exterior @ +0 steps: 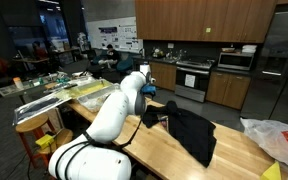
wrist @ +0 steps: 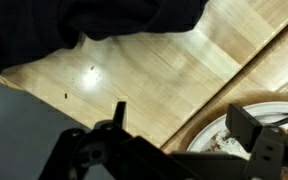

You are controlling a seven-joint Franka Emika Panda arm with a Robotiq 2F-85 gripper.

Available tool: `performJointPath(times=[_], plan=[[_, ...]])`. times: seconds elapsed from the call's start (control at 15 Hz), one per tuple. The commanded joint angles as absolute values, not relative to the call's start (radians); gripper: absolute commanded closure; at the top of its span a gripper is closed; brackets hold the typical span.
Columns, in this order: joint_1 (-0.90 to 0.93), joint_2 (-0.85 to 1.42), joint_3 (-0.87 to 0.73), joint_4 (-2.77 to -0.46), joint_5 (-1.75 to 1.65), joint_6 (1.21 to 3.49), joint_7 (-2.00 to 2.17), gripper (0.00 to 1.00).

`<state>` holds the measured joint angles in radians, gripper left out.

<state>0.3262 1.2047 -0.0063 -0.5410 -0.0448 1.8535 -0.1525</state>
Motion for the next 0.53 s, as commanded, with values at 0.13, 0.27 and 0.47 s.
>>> performJointPath(times=[0.13,0.27,0.47], plan=[[0.351,1.172,-0.050,-0.609,-0.070,1.850,-0.035,0.00],[0.361,1.171,-0.065,-0.631,-0.079,1.849,0.005,0.00],[0.374,1.165,-0.082,-0.676,-0.091,1.849,0.059,0.00]])
